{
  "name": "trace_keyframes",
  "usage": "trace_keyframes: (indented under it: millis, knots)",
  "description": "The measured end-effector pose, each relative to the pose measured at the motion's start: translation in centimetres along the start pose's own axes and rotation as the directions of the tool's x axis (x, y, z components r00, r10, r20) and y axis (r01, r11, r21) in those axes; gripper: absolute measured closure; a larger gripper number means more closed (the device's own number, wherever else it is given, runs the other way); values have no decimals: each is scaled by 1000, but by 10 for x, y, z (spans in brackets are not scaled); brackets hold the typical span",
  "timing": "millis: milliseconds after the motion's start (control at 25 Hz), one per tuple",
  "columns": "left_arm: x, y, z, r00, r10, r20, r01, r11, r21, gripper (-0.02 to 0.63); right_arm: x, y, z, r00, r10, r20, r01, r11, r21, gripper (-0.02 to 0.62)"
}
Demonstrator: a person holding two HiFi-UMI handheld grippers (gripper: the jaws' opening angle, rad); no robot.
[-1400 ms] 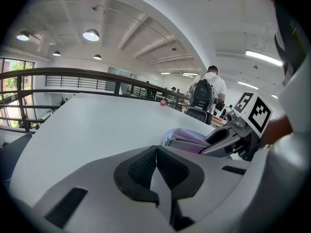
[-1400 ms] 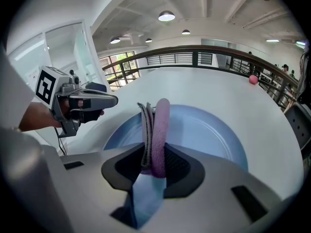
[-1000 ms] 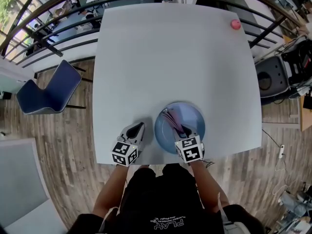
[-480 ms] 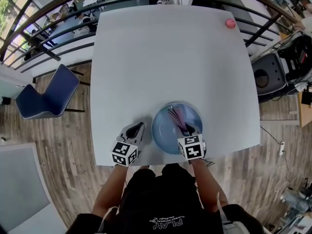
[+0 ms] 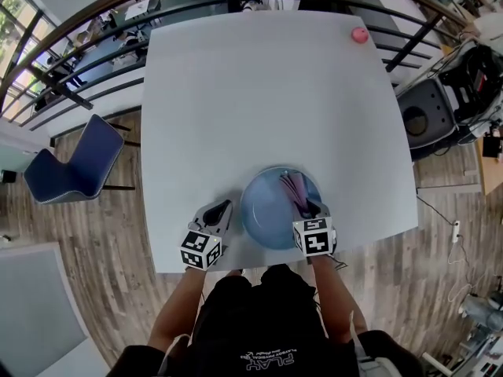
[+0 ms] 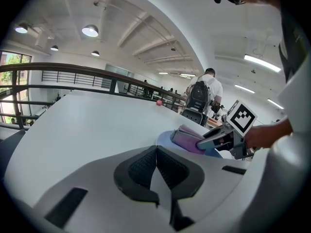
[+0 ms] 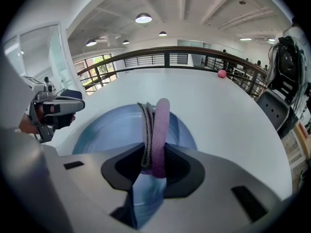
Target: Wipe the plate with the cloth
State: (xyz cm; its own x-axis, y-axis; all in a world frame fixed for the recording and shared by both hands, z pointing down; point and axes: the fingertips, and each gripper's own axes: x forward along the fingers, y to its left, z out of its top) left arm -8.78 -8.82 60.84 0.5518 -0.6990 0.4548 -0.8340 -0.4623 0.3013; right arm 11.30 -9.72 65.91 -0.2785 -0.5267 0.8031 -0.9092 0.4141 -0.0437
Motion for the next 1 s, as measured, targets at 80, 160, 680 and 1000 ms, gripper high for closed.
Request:
trace_keyframes:
  millis: [80, 160, 680, 1000]
  knots:
    - [2, -3, 0, 1000, -3, -9, 3, 1000, 22, 592, -2, -7, -2, 1000, -12, -3, 12, 1000, 15, 486]
    - [3, -9, -1, 1000, -4, -31, 7, 994, 105, 592, -3, -10, -3, 1000, -18, -4, 18, 1000, 23, 486]
    - [-1, -7, 10, 1000, -5, -2, 5, 995, 95, 592, -13, 35, 12, 998, 41, 53, -39, 999, -33, 486]
    - [-21, -1, 6, 999, -14, 29, 15, 999, -28, 592, -11, 83, 8, 992, 123, 28, -121, 989, -86, 485]
